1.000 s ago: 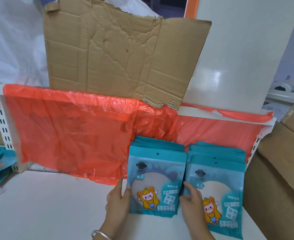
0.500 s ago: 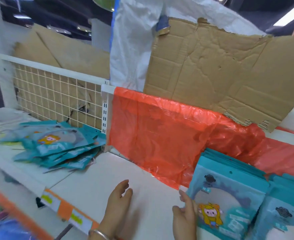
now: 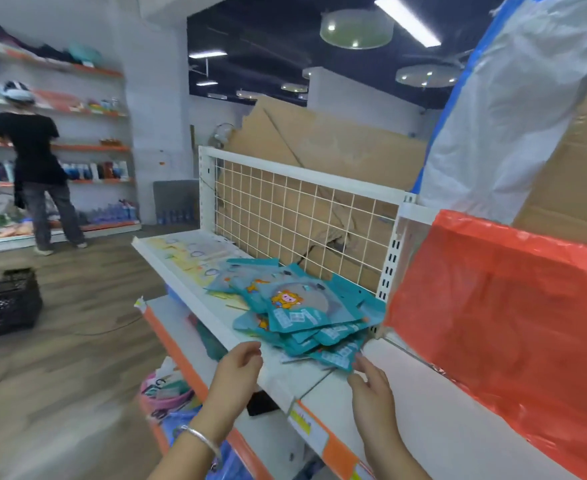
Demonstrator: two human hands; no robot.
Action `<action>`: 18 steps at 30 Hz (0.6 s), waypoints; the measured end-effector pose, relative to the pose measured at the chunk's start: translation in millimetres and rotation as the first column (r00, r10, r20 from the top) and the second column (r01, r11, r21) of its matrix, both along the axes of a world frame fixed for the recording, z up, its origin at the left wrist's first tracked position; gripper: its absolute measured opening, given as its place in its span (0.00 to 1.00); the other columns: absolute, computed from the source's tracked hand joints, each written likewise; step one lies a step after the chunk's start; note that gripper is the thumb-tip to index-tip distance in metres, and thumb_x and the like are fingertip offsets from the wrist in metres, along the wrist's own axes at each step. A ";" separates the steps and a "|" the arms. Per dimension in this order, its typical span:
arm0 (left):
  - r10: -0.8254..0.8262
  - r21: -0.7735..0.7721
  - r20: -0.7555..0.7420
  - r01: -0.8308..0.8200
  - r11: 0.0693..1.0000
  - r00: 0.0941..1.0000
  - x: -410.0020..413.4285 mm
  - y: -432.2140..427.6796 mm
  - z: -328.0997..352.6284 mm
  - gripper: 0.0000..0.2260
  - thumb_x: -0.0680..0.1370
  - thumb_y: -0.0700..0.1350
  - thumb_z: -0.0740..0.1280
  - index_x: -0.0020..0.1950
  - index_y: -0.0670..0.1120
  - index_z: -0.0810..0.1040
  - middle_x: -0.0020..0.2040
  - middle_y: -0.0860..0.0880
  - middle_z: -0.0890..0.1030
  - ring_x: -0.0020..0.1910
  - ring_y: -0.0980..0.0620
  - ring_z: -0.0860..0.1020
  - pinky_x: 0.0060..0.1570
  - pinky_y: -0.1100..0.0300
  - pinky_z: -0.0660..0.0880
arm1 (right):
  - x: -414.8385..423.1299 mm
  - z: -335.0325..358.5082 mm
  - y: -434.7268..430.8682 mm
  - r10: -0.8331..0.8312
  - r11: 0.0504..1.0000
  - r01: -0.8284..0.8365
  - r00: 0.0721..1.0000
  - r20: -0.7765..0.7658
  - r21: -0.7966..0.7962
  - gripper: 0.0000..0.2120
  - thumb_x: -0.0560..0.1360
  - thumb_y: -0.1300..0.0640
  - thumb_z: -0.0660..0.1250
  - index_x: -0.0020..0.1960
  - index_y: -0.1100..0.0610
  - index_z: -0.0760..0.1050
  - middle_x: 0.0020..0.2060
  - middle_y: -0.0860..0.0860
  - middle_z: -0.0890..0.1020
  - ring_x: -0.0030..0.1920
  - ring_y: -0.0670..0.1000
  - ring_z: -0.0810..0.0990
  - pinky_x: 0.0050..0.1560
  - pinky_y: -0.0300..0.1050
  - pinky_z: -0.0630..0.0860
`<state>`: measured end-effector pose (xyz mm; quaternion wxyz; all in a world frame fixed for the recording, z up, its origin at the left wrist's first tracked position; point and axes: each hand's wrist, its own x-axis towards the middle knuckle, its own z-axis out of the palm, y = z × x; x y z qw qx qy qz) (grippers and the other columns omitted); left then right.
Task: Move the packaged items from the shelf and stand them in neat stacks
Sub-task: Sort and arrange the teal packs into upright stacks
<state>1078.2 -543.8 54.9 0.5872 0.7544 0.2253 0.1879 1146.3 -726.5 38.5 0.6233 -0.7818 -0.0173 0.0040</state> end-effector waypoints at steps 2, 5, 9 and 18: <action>0.032 0.032 0.006 -0.032 0.999 0.999 -0.6 27.6 1.9 0.12 0.78 0.36 0.60 0.59 0.45 0.76 0.53 0.49 0.78 0.52 0.53 0.76 0.44 0.72 0.67 | 6.7 -0.3 28.5 0.016 1.000 -0.016 1.000 0.016 0.023 0.19 0.78 0.64 0.58 0.64 0.49 0.73 0.56 0.47 0.74 0.56 0.47 0.70 0.66 0.47 0.64; 0.065 0.042 0.005 -0.065 0.997 0.998 2.7 59.2 1.7 0.10 0.78 0.34 0.59 0.53 0.46 0.76 0.48 0.49 0.78 0.46 0.57 0.77 0.37 0.76 0.68 | 16.9 0.1 66.8 0.053 0.995 -0.052 0.998 -0.016 0.081 0.19 0.78 0.66 0.57 0.67 0.54 0.72 0.61 0.52 0.73 0.61 0.49 0.71 0.66 0.44 0.65; 0.058 0.030 -0.027 -0.057 0.998 0.998 21.0 88.4 -1.5 0.11 0.78 0.36 0.60 0.56 0.45 0.77 0.52 0.49 0.78 0.53 0.51 0.76 0.41 0.71 0.67 | 37.0 4.1 96.6 0.025 0.991 -0.021 0.999 -0.025 0.131 0.20 0.79 0.66 0.57 0.69 0.57 0.69 0.60 0.52 0.73 0.57 0.48 0.71 0.59 0.41 0.66; -0.025 -0.048 -0.023 0.023 0.999 0.999 122.0 124.0 -5.7 0.08 0.77 0.36 0.62 0.47 0.48 0.79 0.50 0.49 0.81 0.51 0.52 0.77 0.43 0.72 0.68 | 131.9 7.4 143.5 -0.065 0.982 0.060 0.998 0.020 0.181 0.18 0.79 0.64 0.58 0.68 0.55 0.70 0.61 0.51 0.73 0.59 0.49 0.72 0.61 0.45 0.68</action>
